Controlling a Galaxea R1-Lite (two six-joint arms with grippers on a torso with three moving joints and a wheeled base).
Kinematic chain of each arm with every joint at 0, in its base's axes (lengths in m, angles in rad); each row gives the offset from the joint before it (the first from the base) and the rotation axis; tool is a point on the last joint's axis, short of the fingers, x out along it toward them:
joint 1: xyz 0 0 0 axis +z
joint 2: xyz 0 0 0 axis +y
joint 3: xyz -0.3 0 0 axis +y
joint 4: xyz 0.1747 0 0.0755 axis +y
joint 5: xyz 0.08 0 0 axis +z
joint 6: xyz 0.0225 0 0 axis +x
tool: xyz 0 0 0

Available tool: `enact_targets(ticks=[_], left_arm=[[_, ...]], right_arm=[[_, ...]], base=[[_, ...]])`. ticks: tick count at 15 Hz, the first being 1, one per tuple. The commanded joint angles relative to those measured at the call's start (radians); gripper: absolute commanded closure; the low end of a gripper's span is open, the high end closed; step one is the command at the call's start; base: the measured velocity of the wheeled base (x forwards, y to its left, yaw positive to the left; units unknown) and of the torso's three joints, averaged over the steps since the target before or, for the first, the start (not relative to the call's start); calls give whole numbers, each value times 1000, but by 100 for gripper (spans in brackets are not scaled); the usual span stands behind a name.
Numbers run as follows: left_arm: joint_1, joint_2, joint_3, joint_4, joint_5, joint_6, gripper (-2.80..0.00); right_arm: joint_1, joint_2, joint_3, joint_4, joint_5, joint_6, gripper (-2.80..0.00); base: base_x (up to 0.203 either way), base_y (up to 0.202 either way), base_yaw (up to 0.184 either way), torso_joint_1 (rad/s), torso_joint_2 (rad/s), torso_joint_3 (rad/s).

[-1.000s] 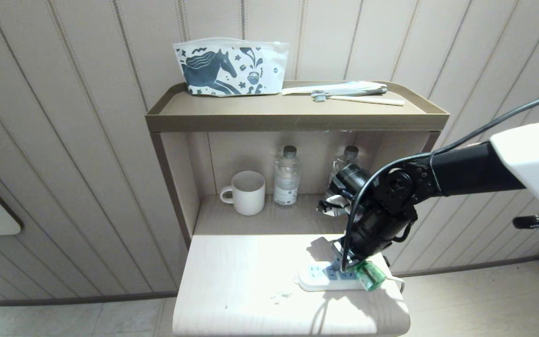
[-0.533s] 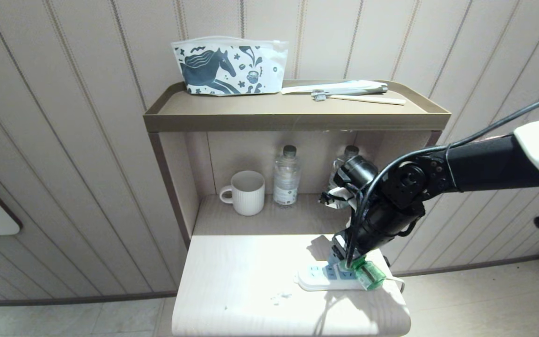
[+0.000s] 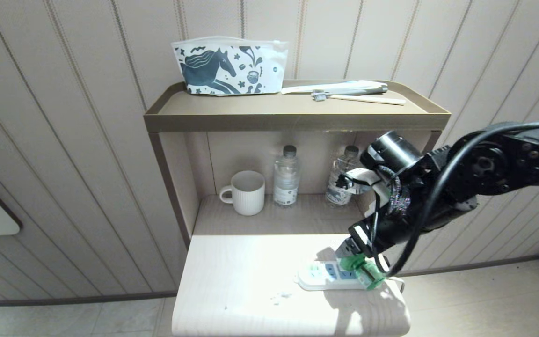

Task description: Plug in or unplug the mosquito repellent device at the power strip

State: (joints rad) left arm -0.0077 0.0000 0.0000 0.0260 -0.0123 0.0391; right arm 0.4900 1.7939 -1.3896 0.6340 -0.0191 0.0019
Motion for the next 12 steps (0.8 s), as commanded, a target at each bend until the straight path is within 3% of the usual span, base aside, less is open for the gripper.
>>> enact_targets(ticks=[1,3,4,5,10,12], left_arm=[[0,2,0,0,0,1,0],[0,2,0,0,-1,1,0],[0,2,0,0,0,1,0],[0,2,0,0,0,0,0],[0,2,0,0,0,1,0],[0,2,0,0,0,1,0]], right_arm=[[5,-143,48,3,-1,0,-280],[5,-242,119,3,-1,-3,-280],[5,-292,162,1,-2,-3,-198],[4,-343,199,0,-2,-3,0],[-7,-625,356,-1,4,15,0],[-8,-722,458,-3,2,109,0]], base=[[0,0,0,0,0,0],[0,0,0,0,0,0],[0,0,0,0,0,0],[0,0,0,0,0,0],[0,0,0,0,0,0],[0,0,0,0,0,0]])
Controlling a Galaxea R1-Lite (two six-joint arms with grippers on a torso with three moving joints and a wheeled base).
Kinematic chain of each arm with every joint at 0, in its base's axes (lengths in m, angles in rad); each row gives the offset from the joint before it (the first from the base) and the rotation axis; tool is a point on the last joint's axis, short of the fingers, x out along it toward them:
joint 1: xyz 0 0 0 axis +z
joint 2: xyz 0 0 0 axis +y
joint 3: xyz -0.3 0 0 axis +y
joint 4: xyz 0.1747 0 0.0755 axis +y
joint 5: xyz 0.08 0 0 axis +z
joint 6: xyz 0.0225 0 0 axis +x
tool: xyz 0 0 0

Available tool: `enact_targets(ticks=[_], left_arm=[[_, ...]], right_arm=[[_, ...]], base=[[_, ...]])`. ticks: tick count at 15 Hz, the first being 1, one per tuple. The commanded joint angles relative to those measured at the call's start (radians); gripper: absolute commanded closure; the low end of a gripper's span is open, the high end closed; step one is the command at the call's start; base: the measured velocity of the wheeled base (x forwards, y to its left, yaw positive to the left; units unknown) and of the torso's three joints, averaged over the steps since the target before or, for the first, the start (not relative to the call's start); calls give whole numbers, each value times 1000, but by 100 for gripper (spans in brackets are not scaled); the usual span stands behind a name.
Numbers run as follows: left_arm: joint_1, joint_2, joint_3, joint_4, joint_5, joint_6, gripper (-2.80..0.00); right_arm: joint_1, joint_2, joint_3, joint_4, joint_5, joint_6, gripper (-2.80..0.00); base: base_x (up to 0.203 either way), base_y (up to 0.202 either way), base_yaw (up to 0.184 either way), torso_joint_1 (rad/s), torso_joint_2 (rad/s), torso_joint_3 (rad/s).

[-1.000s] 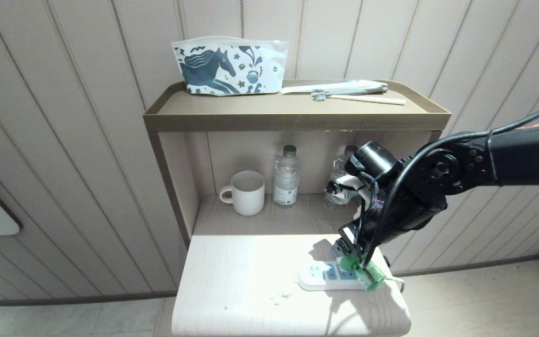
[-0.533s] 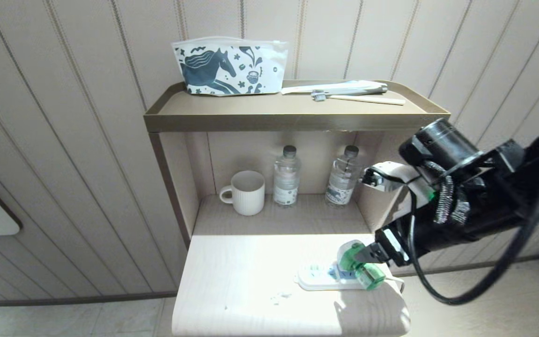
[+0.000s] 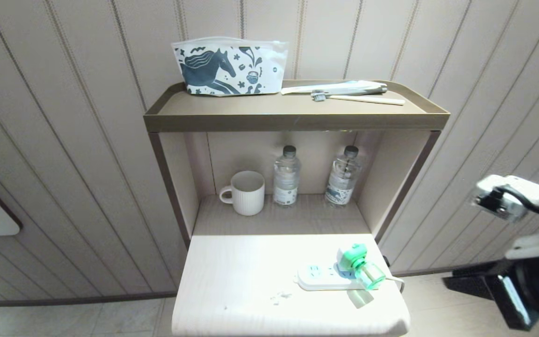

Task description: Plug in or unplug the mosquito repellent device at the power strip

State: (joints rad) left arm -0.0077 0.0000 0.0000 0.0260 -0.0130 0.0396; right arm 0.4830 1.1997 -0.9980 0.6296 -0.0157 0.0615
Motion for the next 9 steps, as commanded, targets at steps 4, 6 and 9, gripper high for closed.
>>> enact_targets(ticks=[4,6,9], left_arm=[[0,2,0,0,1,0,0],[0,2,0,0,1,-1,0],[0,2,0,0,0,0,0]], right_arm=[[-8,-327,270,-19,-67,195,0],[-9,-442,347,-40,-159,220,0],[-70,-555,445,-51,-359,249,0]], base=[[0,0,0,0,0,0],[0,0,0,0,0,0],[0,0,0,0,0,0]])
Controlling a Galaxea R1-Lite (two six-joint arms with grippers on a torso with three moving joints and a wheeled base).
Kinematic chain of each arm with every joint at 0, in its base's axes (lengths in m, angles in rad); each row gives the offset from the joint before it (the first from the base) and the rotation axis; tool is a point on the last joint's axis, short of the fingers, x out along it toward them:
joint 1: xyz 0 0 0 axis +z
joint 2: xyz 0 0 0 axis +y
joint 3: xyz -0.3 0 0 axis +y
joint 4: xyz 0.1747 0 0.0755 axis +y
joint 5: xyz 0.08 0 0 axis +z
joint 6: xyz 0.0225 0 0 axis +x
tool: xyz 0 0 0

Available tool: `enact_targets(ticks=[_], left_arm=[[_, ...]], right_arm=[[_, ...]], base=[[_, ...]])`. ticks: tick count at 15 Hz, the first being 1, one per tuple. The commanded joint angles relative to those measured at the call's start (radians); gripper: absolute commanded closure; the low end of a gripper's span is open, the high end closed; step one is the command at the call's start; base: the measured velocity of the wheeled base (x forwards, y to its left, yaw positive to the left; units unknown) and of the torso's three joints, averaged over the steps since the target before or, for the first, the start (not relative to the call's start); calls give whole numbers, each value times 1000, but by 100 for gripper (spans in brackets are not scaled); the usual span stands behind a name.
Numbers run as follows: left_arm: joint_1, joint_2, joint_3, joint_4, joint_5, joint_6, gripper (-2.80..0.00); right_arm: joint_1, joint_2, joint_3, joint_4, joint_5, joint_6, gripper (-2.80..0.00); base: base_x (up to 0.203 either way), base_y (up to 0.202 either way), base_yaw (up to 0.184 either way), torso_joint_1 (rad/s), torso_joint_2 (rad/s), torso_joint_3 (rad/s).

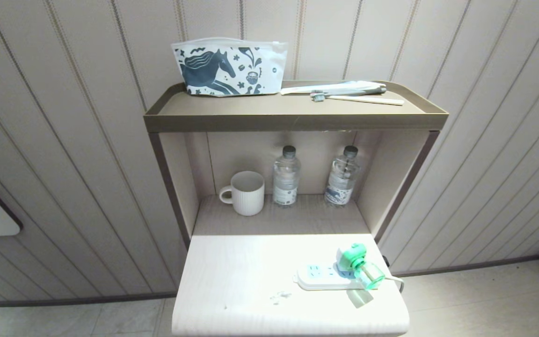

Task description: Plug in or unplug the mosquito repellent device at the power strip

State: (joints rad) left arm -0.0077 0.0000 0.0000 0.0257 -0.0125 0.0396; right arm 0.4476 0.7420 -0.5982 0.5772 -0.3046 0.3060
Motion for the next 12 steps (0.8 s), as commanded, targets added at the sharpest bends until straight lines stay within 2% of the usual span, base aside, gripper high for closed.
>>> enact_targets(ticks=[1,4,8,12], left_arm=[[0,2,0,0,0,-1,0],[0,2,0,0,0,0,0],[0,2,0,0,-1,0,0],[0,2,0,0,0,-1,0]], right_arm=[[-86,-121,61,-2,-81,7,0],[-261,-212,136,-30,-81,-16,0],[-295,-349,331,-268,-84,-108,0],[-311,-466,457,-431,-77,-147,0]], base=[[0,0,0,0,0,0],[0,0,0,0,0,0],[0,0,0,0,0,0],[0,0,0,0,0,0]])
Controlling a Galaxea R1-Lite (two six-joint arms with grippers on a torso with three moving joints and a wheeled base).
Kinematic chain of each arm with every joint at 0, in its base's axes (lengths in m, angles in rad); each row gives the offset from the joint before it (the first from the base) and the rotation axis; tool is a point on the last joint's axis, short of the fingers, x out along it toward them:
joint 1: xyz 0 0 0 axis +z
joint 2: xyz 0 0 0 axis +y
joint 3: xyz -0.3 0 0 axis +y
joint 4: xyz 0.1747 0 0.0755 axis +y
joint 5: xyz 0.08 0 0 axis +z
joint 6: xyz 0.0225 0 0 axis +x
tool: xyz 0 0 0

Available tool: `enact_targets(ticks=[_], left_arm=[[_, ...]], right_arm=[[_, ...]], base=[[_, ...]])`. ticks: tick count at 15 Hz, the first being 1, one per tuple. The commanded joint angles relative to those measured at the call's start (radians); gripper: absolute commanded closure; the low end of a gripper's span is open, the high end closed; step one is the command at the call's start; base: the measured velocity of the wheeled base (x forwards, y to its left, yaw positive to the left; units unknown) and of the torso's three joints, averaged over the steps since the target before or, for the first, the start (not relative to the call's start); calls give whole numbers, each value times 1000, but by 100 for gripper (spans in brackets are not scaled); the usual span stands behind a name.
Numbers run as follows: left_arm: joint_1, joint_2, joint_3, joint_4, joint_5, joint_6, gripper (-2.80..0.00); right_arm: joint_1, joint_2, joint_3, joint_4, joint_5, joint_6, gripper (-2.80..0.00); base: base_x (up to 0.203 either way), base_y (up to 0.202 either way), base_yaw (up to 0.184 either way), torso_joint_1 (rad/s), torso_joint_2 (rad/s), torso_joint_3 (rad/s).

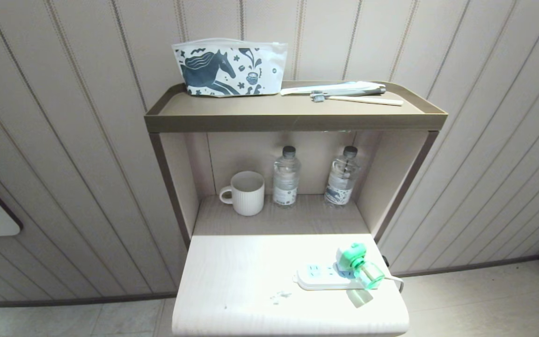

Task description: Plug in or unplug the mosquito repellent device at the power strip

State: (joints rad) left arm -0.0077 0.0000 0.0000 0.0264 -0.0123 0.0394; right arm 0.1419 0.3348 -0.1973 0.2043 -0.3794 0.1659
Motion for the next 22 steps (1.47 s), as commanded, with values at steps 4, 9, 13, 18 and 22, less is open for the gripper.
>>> enact_targets(ticks=[4,9,13,18,22], left_arm=[[0,2,0,0,0,-1,0],[0,2,0,0,0,1,0],[0,2,0,0,0,-1,0],[0,2,0,0,-1,-1,0],[0,2,0,0,0,-1,0]], right_arm=[[-7,-59,170,-285,24,-64,0],[-7,-59,175,-269,254,-128,0],[-73,-62,160,-166,326,-152,0],[-166,-151,196,-192,365,-171,0],[-139,-332,197,-189,369,-173,0]], base=[[0,0,0,0,0,0],[0,0,0,0,0,0],[0,0,0,0,0,0],[0,0,0,0,0,0],[0,0,0,0,0,0]])
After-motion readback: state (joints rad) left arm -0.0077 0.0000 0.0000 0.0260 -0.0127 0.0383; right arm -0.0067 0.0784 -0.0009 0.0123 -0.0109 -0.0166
